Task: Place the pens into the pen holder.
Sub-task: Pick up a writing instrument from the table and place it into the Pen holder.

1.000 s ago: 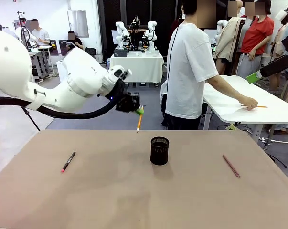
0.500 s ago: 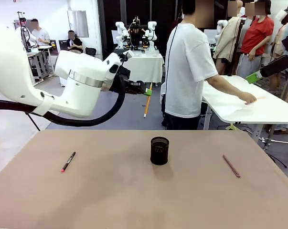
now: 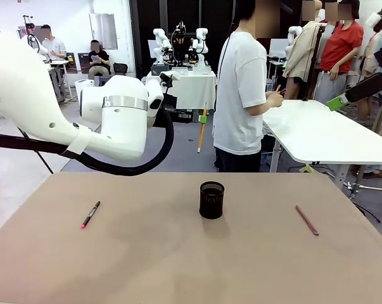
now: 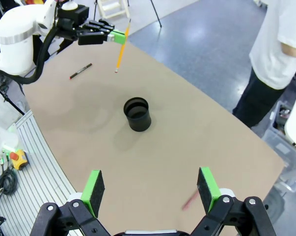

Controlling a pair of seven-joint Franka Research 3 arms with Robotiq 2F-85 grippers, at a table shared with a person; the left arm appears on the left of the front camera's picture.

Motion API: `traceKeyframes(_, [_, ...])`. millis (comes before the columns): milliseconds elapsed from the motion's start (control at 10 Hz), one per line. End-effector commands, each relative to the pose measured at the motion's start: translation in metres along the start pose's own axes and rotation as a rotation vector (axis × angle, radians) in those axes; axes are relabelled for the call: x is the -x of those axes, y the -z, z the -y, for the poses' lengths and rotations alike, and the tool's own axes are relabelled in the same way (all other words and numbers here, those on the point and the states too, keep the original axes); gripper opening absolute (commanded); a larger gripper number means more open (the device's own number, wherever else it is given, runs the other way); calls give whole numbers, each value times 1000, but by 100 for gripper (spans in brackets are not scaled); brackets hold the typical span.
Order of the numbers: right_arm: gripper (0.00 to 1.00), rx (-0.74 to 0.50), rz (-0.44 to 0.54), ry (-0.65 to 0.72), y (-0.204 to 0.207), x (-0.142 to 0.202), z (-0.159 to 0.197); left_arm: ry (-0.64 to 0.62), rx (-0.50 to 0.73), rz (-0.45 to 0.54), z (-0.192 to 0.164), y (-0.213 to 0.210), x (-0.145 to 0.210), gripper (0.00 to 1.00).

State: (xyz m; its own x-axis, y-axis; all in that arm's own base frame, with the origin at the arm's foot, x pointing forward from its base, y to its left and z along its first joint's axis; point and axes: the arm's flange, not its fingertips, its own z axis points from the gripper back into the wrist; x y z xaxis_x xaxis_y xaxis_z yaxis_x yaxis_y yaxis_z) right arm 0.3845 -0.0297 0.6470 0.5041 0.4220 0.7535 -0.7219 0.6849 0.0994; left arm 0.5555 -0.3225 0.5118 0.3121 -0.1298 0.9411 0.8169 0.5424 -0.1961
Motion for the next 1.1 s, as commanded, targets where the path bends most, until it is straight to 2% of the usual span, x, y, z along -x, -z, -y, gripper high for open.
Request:
traceKeyframes(0, [100, -17, 25, -6, 0, 0, -1, 3, -3, 12, -3, 2, 5, 0])
traceKeyframes(300, [100, -17, 25, -6, 0, 0, -1, 36, 100, -19, 0, 34, 51, 0])
traceKeyframes(600, [100, -17, 25, -6, 0, 0, -1, 87, 130, 25, -3, 48, 68, 0])
traceKeyframes(800, [100, -17, 25, -6, 0, 0, -1, 153, 134, 52, -10, 61, 92, 0])
traceKeyframes(1000, [100, -17, 25, -6, 0, 0, -1, 140, 134, 65, -21, 78, 107, 0])
